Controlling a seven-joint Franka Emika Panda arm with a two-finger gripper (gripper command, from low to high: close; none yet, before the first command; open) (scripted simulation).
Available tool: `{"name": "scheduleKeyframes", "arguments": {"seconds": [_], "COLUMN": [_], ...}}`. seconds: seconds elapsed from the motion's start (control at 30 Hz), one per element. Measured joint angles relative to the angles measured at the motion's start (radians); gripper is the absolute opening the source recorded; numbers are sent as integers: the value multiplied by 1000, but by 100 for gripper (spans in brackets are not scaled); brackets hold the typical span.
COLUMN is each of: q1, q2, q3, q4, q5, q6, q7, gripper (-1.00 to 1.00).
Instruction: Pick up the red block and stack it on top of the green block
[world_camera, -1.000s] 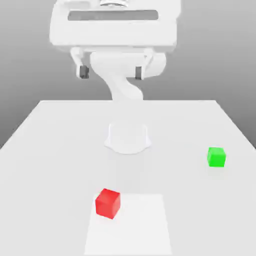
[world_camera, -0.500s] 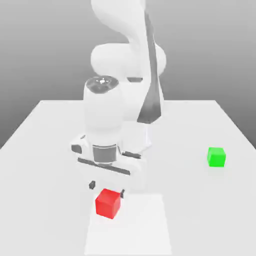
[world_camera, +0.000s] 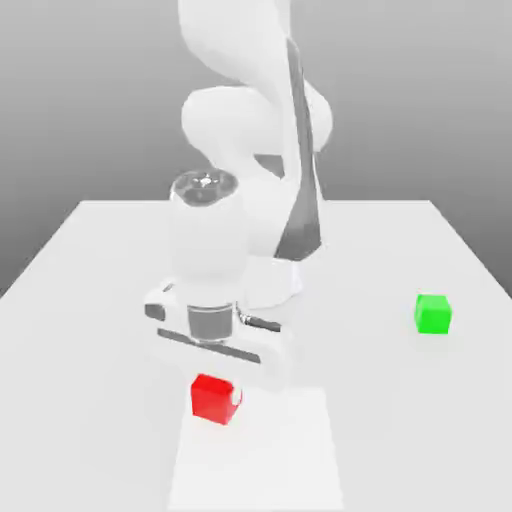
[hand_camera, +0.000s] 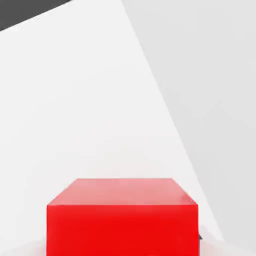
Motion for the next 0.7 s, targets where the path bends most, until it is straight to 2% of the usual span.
{"name": "scheduleKeyframes", "arguments": {"seconds": [0.07,0.7], "q1": [15,806], "q2": [-53,-294], "q3": [22,497], "q4": [-9,-88], "q5": [16,298], "q6": [-43,-186], "q7": [-11,-193], "gripper": [-100,-100]}}
